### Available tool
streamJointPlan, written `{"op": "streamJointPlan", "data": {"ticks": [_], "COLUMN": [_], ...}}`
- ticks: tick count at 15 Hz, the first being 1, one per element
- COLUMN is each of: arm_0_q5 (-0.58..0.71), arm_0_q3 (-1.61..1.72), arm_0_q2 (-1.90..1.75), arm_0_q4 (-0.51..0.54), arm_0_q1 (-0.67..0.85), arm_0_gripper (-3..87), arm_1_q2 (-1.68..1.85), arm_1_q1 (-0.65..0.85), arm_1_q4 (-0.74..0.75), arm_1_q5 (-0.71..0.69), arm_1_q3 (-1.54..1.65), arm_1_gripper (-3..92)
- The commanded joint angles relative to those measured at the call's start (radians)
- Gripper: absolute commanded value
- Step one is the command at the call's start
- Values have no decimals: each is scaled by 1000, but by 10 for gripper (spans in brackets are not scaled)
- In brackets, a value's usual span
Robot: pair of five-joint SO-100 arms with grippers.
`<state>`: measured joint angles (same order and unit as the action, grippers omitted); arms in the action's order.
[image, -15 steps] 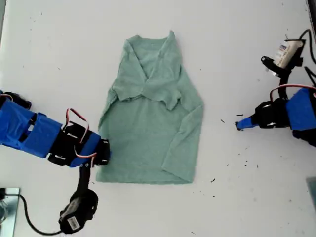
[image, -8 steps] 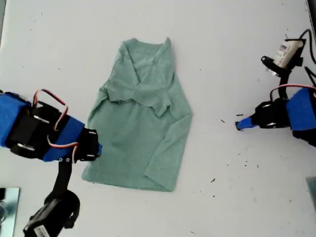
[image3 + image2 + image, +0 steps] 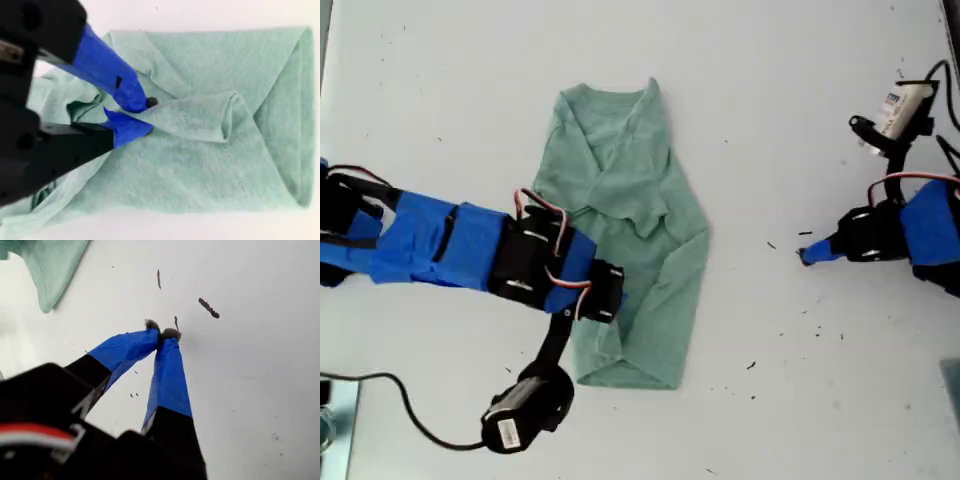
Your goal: Fold t shirt
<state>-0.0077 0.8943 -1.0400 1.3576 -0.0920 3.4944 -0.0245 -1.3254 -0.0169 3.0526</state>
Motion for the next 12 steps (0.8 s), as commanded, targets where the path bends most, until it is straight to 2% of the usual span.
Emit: {"op": "streamJointPlan", "data": {"ticks": [1, 2, 3, 4, 5, 7, 9, 10, 11, 12], "arm_0_q5": [87, 121, 130, 137, 133, 135, 118, 63, -15, -86], "arm_0_q3": [-52, -60, -58, -58, -52, -34, -3, 57, 221, 443], "arm_0_q2": [141, 201, 163, 44, -114, -397, -578, -640, -721, -813], "arm_0_q4": [-114, -137, -81, -20, 12, 8, 72, 147, 179, 163], "arm_0_q1": [28, 31, 25, 8, -21, -74, -86, -74, -63, -57], "arm_0_gripper": [31, 179, 256, 269, 263, 242, 245, 221, 163, 146], "arm_1_q2": [9, 9, 9, 9, 9, 9, 9, 9, 9, 9], "arm_1_q1": [-21, -21, -21, -23, -15, -9, -9, -8, -6, -5], "arm_1_q4": [-2, -2, -2, -3, -3, -2, 0, 0, 0, -3], "arm_1_q5": [25, 28, 31, 35, 35, 34, 40, 38, 34, 29], "arm_1_q3": [-14, -14, -15, -14, -9, -5, -3, -3, -3, -6], "arm_1_gripper": [20, 20, 20, 20, 20, 20, 20, 20, 26, 39]}}
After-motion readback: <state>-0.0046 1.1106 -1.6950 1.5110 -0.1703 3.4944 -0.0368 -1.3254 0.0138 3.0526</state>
